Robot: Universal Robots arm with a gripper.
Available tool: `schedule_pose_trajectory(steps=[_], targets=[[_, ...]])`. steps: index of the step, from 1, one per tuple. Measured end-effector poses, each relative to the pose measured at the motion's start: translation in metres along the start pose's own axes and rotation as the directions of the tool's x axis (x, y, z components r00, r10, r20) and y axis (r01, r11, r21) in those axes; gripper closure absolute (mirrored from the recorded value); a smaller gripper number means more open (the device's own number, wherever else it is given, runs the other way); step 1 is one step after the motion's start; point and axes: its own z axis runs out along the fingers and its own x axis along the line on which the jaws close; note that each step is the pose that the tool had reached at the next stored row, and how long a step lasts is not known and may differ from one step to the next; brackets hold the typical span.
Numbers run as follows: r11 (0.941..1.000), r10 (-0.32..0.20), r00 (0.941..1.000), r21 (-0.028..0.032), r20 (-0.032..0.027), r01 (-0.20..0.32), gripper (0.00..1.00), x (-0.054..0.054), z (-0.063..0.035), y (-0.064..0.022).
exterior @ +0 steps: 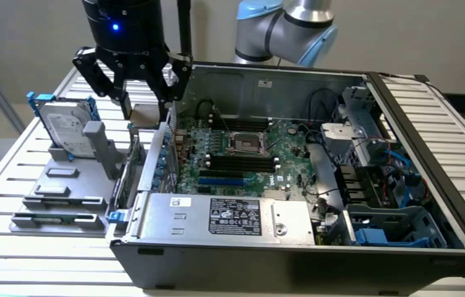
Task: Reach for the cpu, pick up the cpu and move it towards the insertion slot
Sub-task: 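Pick up the cpu and move it towards the insertion slot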
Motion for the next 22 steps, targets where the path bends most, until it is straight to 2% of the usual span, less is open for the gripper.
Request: schedule_pose_trajectory(steps=[5,16,22], targets=[[1.0,0.0,1.0,-0.0047,0.0,0.0,0.45,-0.023,-0.0007,-0.0003],[1.0,0.0,1.0,-0.0048,0.0,0.0,0.45,-0.073,-0.0017,0.0006],[1.0,0.0,1.0,-0.0044,0.0001,0.0,0.45,-0.099,-0.0007,0.0088]])
